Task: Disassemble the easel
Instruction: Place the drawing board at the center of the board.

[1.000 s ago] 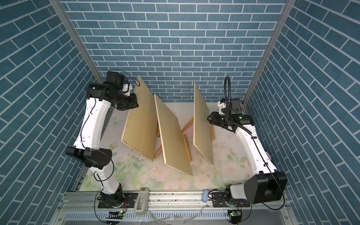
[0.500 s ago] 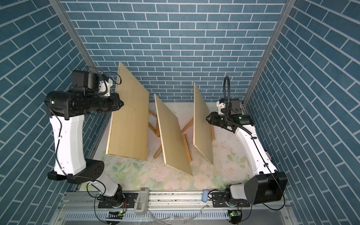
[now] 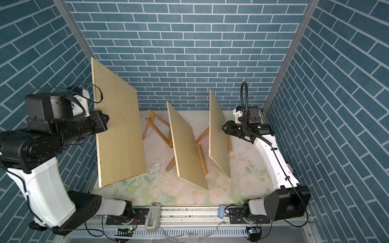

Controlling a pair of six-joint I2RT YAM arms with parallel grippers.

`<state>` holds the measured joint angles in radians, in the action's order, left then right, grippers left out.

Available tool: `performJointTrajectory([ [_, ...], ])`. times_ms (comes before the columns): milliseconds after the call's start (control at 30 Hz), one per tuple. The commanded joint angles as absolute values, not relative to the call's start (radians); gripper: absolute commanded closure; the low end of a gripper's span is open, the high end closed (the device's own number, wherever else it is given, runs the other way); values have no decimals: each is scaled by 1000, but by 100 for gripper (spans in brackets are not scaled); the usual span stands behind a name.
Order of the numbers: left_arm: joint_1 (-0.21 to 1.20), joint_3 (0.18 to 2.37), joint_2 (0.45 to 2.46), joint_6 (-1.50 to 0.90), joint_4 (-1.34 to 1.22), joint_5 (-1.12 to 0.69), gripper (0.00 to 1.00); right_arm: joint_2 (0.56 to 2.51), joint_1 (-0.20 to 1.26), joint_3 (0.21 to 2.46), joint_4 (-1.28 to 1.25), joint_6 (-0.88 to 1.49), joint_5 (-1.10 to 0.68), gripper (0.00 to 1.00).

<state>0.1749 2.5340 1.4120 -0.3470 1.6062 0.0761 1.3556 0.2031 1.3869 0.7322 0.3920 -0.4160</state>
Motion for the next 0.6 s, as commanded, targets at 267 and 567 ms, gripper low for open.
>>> performJointTrajectory([
  [267,138,2442,1498,-269,1631,243,100,1341,209,1406,744,358,-425,53],
  [567,45,2210,1549,-168,1403,135,100,1338,209,1370,742,359,-410,52],
])
